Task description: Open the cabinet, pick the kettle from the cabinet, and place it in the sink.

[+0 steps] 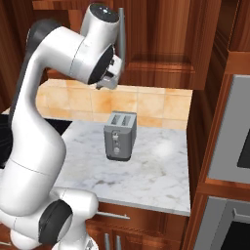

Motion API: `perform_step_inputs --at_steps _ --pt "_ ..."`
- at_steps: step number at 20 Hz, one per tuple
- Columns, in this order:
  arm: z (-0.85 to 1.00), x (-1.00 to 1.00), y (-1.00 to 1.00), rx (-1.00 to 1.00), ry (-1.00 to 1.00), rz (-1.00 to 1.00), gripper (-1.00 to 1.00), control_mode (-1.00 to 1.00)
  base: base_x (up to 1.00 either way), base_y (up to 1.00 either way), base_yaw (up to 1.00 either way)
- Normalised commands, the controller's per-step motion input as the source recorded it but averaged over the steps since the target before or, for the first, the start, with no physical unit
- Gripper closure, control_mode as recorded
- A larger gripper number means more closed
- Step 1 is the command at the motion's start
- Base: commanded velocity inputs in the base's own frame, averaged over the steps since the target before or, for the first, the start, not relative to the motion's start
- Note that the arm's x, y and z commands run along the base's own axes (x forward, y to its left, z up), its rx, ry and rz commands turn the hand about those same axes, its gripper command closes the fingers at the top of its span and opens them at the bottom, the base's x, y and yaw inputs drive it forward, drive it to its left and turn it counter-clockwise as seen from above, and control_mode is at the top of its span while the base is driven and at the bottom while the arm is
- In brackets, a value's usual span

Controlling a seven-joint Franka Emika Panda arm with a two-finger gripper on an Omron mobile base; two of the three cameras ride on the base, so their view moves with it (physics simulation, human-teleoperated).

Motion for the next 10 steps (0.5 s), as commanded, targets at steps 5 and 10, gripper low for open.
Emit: perform_step_inputs --at_steps 5,10 --pt "0.03 0.16 -0.19 -0.19 -0.17 -0.11 -1.00 -1.00 0.00 0.00 0.00" --pt "0.03 0.20 -0.17 -0.15 -0.16 -0.13 -1.00 -1.00 0.00 0.00 0.00"
